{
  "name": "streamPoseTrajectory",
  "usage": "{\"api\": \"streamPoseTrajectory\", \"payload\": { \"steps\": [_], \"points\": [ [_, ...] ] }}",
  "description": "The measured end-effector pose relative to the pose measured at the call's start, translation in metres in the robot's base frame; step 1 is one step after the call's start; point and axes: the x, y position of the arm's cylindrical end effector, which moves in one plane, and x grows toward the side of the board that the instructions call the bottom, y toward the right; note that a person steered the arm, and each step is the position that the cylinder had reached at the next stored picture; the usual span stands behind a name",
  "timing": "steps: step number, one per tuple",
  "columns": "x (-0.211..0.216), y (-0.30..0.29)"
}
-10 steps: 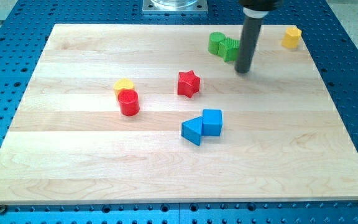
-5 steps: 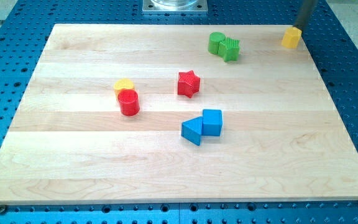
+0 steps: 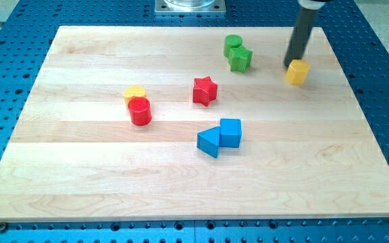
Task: Place the hexagon diagonal to red star
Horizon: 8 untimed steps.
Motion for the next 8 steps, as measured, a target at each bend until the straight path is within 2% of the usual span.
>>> {"api": "streamPoseTrajectory", "payload": {
  "steps": [1,2,3,5,6,7,8],
  "points": [
    [0.013,-0.003],
    [0.025,0.033],
    [0.05,-0.014],
    [0.033,-0.199],
    [0.052,-0.195],
    [0.054,-0.154],
    [0.022,-0.145]
  ]
}}
